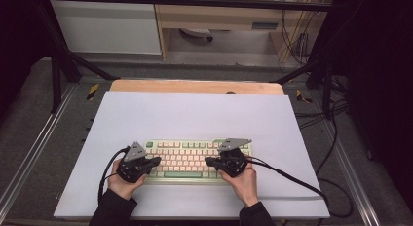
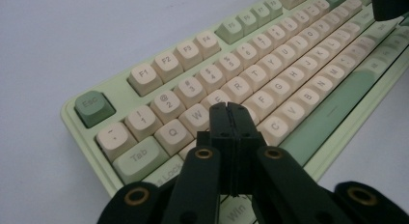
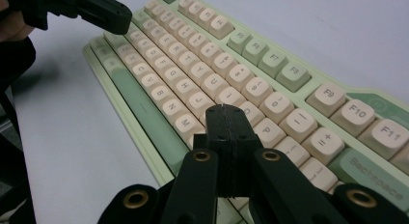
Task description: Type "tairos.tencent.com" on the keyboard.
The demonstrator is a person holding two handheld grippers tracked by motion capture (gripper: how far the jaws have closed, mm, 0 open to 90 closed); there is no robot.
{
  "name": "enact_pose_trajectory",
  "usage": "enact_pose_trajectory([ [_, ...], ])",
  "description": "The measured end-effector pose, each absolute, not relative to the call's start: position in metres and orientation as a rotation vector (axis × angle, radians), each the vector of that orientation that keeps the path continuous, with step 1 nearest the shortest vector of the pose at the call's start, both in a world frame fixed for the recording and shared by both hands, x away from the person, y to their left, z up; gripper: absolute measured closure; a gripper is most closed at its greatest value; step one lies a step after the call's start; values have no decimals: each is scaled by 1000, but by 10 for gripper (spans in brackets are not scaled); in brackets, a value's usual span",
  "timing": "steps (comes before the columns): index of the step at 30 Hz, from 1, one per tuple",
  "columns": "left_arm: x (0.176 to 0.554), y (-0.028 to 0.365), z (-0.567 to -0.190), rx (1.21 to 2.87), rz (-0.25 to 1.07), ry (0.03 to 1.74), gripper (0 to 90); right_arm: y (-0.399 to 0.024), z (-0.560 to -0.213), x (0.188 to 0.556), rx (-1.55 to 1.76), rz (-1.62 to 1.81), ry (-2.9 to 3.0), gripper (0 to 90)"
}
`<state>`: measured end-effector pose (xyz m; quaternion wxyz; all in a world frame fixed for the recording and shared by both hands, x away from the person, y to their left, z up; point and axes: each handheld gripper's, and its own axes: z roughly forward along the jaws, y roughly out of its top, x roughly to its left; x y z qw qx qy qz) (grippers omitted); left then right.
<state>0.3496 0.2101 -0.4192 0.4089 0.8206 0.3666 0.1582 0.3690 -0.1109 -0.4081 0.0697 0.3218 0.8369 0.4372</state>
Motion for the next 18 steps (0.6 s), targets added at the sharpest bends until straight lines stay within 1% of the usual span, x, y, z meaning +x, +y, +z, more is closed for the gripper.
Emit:
enact_pose_trajectory([
  [11, 349, 219, -421, 2058, 395, 941, 900, -91, -408, 381, 973, 1297, 2509, 900],
  [18, 349, 219, -421, 2056, 390, 936, 900, -84, -416, 390, 1002, 1273, 2503, 900],
])
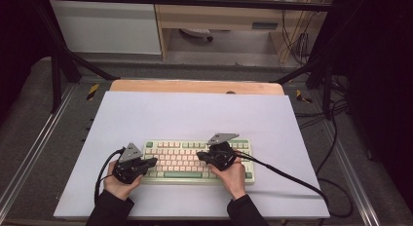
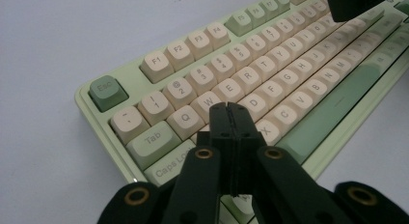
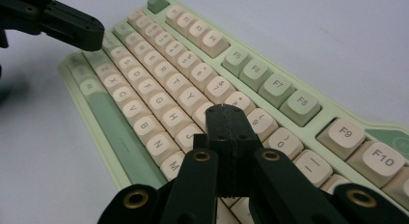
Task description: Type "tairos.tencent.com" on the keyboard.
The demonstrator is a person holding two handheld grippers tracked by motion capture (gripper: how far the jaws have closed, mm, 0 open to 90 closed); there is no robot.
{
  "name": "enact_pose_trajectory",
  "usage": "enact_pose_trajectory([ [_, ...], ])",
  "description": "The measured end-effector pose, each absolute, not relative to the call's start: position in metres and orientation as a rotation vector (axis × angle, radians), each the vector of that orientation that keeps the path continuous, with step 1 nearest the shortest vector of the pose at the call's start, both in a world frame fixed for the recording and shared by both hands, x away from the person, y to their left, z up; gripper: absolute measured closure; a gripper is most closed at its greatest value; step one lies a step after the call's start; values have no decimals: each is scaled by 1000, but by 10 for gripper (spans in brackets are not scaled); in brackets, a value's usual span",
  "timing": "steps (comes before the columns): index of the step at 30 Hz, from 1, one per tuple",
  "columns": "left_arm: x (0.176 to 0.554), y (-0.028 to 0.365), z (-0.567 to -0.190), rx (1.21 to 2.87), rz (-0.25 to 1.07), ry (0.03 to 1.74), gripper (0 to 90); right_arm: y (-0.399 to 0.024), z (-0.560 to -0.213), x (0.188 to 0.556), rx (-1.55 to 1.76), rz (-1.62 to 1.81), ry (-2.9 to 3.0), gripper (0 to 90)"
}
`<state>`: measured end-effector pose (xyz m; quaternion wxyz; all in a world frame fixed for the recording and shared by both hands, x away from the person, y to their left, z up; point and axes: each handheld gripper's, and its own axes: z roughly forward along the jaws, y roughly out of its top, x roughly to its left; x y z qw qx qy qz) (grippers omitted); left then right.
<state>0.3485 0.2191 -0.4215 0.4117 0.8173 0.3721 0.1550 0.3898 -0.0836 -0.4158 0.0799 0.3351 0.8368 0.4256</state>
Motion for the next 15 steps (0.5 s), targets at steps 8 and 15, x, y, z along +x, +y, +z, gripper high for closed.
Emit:
enact_pose_trajectory([
  [8, 349, 219, -422, 2058, 389, 933, 900, -82, -423, 395, 1010, 1229, 2498, 900],
  [15, 349, 219, -421, 2057, 389, 933, 900, -82, -427, 396, 1018, 1183, 2503, 900],
])
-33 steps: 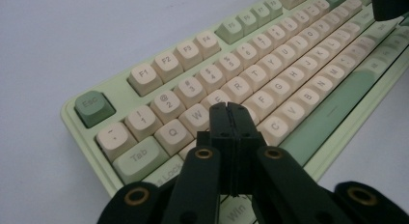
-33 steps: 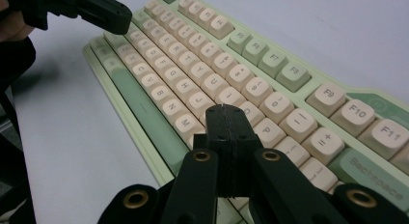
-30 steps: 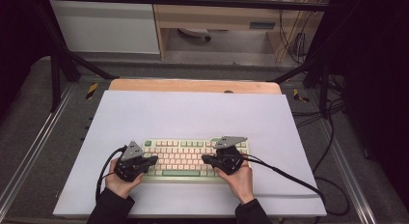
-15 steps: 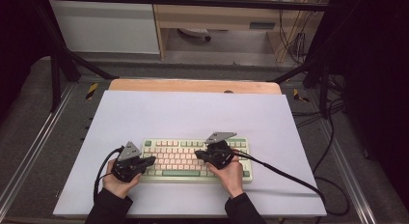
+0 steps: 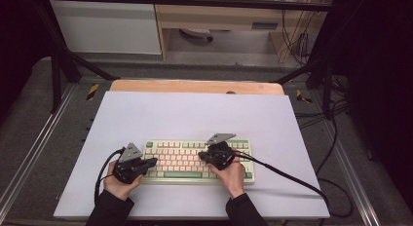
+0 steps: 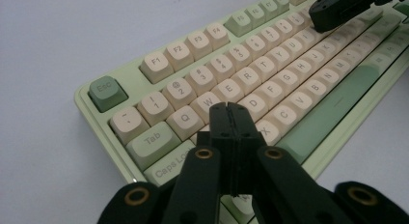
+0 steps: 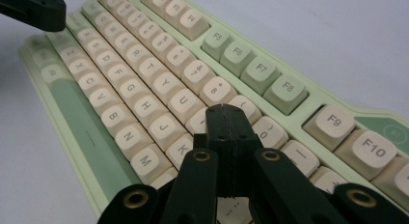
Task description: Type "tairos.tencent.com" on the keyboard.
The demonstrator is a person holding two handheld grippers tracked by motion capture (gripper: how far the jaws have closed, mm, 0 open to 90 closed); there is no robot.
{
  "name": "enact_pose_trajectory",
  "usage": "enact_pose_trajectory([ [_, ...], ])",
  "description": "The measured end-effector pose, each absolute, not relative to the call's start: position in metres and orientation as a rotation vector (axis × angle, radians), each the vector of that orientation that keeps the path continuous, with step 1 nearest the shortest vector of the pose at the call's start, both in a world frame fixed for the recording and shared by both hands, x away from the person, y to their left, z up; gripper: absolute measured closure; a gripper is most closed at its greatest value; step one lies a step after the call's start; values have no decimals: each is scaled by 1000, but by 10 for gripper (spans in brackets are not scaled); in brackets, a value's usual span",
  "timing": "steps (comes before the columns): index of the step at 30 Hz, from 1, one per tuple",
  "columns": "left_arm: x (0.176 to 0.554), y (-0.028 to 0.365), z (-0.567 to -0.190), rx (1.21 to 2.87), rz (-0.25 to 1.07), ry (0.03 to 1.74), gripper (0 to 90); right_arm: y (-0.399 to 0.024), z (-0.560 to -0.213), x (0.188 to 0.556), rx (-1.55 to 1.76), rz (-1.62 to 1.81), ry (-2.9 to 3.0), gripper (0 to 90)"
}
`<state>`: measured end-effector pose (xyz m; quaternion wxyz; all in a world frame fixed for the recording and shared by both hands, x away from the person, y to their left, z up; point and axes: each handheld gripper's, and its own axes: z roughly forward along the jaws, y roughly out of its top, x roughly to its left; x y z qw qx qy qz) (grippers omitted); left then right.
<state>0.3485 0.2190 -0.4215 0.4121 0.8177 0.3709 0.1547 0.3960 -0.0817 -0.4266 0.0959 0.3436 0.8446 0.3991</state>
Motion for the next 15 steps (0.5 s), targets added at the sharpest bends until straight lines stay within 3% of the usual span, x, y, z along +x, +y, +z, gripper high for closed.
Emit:
enact_pose_trajectory([
  [15, 349, 219, -421, 2054, 390, 931, 900, -86, -416, 391, 999, 1222, 2492, 900],
])
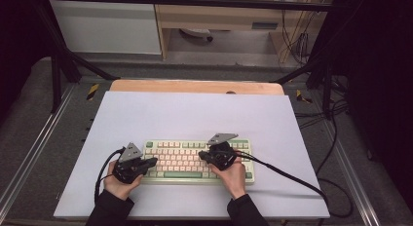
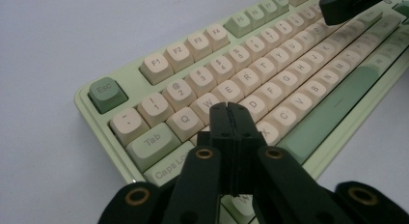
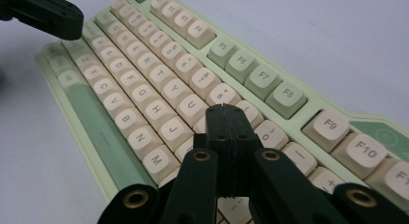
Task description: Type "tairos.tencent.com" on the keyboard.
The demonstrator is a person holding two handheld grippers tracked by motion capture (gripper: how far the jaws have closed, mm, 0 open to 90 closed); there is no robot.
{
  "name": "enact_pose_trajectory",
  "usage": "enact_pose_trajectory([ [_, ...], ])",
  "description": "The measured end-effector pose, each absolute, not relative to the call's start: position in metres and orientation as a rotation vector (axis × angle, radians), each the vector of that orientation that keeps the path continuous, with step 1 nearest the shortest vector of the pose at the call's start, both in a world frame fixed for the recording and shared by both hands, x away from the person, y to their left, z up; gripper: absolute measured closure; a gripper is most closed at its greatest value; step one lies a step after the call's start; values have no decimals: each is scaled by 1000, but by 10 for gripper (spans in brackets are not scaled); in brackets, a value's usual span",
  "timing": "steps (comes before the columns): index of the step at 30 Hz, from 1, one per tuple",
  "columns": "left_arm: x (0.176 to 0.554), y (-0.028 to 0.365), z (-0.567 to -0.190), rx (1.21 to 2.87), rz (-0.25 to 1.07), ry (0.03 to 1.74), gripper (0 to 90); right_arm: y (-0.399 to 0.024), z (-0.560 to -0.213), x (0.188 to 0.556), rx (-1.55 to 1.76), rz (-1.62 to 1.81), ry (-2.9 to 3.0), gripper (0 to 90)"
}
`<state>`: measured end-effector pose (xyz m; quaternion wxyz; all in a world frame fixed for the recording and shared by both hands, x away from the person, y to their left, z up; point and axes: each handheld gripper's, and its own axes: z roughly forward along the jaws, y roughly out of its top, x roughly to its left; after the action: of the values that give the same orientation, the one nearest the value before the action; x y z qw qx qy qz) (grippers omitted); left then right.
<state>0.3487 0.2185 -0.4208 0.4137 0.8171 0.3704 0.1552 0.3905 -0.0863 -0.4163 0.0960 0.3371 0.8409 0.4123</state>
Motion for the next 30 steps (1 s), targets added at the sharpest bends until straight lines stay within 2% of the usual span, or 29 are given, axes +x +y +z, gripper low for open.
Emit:
enact_pose_trajectory([
  [8, 349, 214, -421, 2059, 392, 926, 900, -100, -406, 382, 984, 1236, 2507, 900],
  [19, 353, 207, -421, 2065, 387, 923, 900, -127, -410, 370, 1028, 1229, 2504, 900],
  [30, 360, 196, -426, 2085, 387, 927, 900, -138, -413, 360, 1029, 1258, 2501, 900],
])
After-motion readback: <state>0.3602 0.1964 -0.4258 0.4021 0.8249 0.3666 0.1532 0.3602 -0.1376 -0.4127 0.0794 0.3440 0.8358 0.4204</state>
